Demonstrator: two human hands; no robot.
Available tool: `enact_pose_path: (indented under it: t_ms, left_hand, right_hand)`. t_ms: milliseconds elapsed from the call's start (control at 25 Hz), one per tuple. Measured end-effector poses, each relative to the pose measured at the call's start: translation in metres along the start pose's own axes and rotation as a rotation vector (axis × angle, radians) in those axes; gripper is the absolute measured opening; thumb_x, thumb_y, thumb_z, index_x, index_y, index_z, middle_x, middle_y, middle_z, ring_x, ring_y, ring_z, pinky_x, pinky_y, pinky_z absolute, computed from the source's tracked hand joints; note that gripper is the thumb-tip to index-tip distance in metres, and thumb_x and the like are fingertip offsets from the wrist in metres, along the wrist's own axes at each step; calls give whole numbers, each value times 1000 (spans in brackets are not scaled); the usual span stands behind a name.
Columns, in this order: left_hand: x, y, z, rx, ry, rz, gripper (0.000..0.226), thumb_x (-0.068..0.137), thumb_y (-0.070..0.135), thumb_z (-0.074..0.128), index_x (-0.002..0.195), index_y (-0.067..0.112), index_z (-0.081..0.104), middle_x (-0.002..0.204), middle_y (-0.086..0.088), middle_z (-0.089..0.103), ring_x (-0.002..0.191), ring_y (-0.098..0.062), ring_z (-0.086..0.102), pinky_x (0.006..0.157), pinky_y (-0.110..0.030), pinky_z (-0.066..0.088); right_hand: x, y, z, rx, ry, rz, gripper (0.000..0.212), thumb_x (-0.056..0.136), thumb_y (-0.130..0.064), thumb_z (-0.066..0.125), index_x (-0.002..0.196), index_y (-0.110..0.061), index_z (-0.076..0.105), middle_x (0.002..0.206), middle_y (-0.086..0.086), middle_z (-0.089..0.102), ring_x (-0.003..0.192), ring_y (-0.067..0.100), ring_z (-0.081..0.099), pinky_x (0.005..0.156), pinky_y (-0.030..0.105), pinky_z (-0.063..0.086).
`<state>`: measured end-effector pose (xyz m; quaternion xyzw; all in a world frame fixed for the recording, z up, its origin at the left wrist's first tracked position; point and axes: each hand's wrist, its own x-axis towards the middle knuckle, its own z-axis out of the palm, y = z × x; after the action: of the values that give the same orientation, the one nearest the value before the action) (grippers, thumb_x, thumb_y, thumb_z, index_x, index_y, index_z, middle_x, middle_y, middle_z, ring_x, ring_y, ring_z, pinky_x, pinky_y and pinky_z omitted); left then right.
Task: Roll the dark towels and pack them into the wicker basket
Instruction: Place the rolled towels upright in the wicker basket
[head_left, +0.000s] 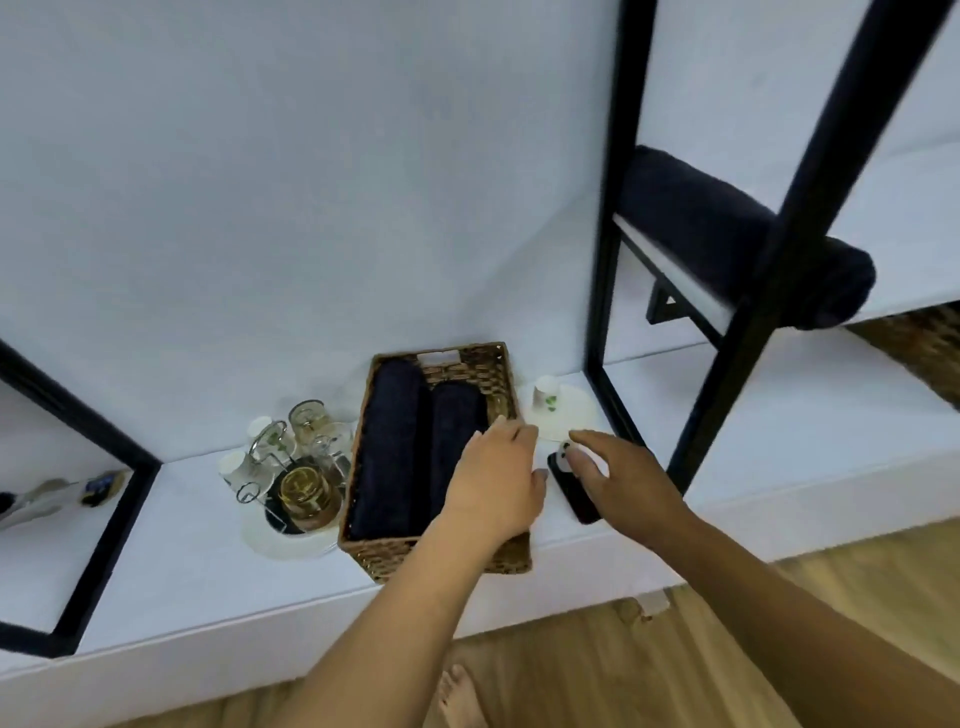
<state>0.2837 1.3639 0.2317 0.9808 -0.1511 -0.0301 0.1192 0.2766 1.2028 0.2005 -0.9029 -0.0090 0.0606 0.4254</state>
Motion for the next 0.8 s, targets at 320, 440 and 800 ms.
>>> enact_pose_path:
  t_ms: [320,440,800]
  left_hand:
    - [19,189,-8,-128,134,265,55,102,33,48,152,15,33,159,-1,31,146,-17,28,116,-28,24]
    - [51,242,-17,-219,230,347,52,101,28,50,149,10,39,158,-4,33,145,-20,31,115,-31,27]
    - [259,304,-45,146,-6,-170,57,97,21,36,151,10,27,161,-17,15,148,-47,-1,115,-69,3]
  right_hand:
    - [-82,85,-167,-158,299,36,47,100,-39,55,144,-24,50,150,-5,50,138,14,45,113,26,31]
    - [-90,107,-210,-168,385,46,46,99,-39,56,143,-25,52,147,-7,52,136,13,46,111,25,32]
    - [-5,136,-308,-227,371,-29,47,99,-39,57,143,-24,51,146,-7,53,137,11,44,112,22,29]
